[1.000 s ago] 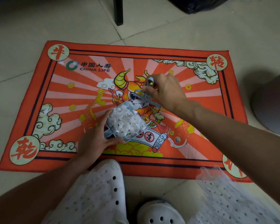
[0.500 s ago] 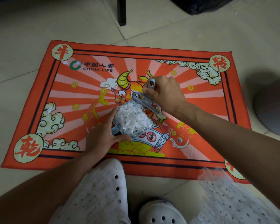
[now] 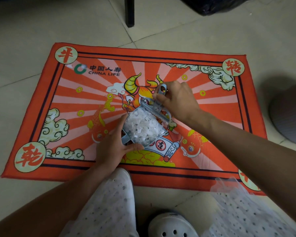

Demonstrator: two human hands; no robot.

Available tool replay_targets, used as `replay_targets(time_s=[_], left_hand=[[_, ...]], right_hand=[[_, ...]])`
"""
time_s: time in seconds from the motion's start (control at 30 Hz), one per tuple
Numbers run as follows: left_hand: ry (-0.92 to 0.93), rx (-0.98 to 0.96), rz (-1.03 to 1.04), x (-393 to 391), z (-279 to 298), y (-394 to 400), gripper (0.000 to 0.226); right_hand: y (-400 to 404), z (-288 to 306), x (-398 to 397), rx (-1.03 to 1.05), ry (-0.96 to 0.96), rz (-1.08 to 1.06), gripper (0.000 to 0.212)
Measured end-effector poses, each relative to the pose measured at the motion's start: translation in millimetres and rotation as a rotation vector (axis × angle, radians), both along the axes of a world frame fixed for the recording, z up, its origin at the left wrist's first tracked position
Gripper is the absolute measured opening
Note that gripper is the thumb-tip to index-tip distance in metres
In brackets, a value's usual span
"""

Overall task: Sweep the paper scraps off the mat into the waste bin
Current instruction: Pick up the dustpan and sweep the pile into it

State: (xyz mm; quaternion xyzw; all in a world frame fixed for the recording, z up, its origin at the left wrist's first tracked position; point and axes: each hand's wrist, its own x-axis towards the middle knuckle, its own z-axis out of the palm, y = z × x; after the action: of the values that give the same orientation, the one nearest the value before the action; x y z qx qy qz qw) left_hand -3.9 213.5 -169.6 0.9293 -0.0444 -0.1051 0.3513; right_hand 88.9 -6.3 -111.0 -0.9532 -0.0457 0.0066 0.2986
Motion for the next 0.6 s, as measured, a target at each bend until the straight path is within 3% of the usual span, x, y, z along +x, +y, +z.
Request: replay_targets(time_s=[0.6], left_hand=[[0.006,0.024,0.001,5.0,-0.5,4.5,0.117]], right_hand=[[3.0,10.5,12.4,-0.026,-0.043,0.055,0.028]])
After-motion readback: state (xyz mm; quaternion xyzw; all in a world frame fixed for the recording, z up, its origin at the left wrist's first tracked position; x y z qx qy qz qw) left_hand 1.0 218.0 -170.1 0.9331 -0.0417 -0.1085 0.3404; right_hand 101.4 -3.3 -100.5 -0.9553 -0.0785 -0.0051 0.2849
